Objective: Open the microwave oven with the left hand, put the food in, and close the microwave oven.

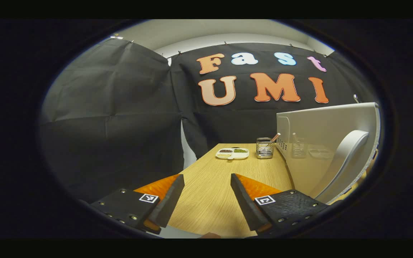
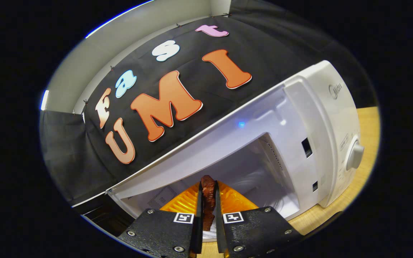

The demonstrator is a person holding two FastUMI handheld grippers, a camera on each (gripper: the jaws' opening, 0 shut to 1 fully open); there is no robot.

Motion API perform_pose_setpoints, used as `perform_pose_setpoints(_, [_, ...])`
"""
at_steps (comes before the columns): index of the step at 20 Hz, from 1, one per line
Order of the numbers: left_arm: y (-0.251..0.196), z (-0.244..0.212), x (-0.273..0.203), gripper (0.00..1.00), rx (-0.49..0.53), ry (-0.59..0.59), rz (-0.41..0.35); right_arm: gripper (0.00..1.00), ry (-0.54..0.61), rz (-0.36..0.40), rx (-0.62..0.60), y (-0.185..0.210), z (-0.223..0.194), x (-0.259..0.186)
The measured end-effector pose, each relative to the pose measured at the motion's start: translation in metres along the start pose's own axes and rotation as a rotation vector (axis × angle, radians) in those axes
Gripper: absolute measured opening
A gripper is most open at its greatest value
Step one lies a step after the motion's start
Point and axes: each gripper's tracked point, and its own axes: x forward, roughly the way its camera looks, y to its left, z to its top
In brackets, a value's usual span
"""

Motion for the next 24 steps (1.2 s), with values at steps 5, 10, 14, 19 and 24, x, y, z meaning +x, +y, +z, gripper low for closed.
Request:
perform_pose_setpoints(5, [0.0,0.001,-0.002,0.82,0.002,0.008,-0.002,0.16,-0.062,-0.065,-0.002,-0.01,-0.006,0.031])
perform_pose_setpoints(10, [-0.013,0.009,-0.011,0.81,-0.006,-0.003,-0.026,0.16,-0.043,-0.114,0.024,-0.027,-0.025,0.045])
perform_pose_setpoints(14, [-0.026,0.023,-0.018,0.81,-0.008,-0.046,-0.041,0.22,-0.007,-0.155,-0.078,-0.042,-0.03,0.038])
perform_pose_setpoints(19, [-0.04,0.026,-0.026,0.81,-0.025,-0.064,-0.041,0.36,0.022,-0.167,-0.264,-0.05,-0.02,0.023])
perform_pose_setpoints(24, [-0.057,0.03,-0.044,0.82,-0.044,-0.082,-0.067,0.63,0.14,-0.14,-0.358,-0.058,-0.03,-0.004])
